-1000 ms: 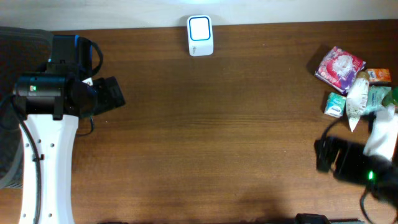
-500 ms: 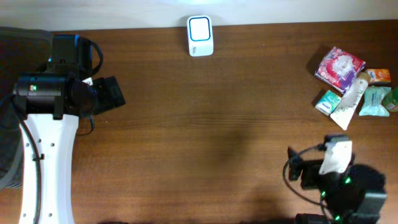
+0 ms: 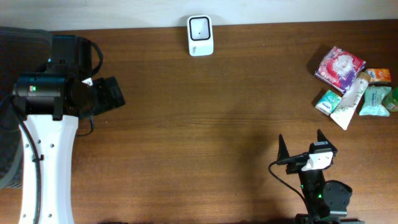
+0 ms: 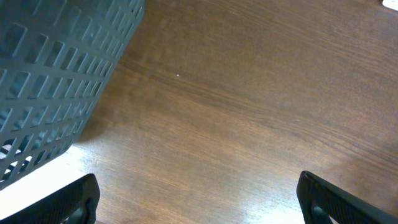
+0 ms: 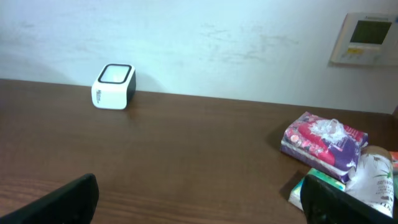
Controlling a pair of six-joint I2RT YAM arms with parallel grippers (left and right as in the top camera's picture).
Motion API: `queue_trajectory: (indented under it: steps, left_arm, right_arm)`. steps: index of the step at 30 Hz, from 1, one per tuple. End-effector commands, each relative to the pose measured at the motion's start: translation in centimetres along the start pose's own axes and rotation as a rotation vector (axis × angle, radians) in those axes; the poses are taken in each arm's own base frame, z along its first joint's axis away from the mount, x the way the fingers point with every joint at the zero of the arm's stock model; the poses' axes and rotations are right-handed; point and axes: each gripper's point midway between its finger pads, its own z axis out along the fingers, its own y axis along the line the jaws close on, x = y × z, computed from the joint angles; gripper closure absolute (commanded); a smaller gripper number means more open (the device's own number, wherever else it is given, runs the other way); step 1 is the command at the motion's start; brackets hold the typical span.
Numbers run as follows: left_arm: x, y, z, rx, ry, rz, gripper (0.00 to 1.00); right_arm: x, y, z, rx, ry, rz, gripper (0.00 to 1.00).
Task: Scan the item barcode
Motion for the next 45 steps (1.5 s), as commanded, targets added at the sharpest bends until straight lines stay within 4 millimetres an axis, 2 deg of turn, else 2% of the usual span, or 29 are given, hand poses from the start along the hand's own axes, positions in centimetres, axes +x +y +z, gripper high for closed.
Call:
queue_trajectory:
  steps: [1,3,8,29,32,35,36,40,42,45]
  left_arm:
    - [-0.1,0.2,-0.4,0.000,-0.015,-0.018,0.01]
    - [-0.1,0.2,-0.4,0.000,-0.015,-0.018,0.01]
    - [-0.1,0.2,-0.4,0.000,-0.015,-0.018,0.01]
    - [-0.1,0.2,-0.4,0.000,-0.015,-0.018,0.01]
    - [0.8,0.7,-0.4,-0.026,0.020,-0.010,0.01]
    - [0.5,0.2,-0.6,0.003,-0.004,-0.009,0.01]
    - [0.9,-0.4,-0.7,0.021,-0.017,0.060,0.01]
    - [2.0,-6.2,-0.9,0.297,-0.203,0.374,0.01]
    - [3.8,-6.5,-0.6,0.356,-0.278,0.468,0.01]
    - [7.8,-4.8,1.4,0.375,-0.380,0.475,0.01]
  right_arm:
    - [-0.8,-0.8,0.0,0.049,-0.051,-0.014,0.01]
    - [1.2,-1.0,0.1,0.064,0.030,0.009,0.01]
    - [1.6,-3.3,-0.3,0.203,0.041,0.075,0.01]
    - [1.6,-2.9,-0.2,0.176,0.043,0.038,0.01]
    - [1.6,-2.9,-0.2,0.177,0.043,0.038,0.01]
    - [1.6,-2.9,-0.2,0.177,0.043,0.038,0.01]
    - [1.6,-2.9,-0.2,0.177,0.043,0.038,0.01]
    - [1.6,-2.9,-0.2,0.177,0.043,0.038,0.01]
    - [1.6,-2.9,-0.2,0.177,0.043,0.038,0.01]
    - [1.6,-2.9,-0.2,0.177,0.043,0.038,0.01]
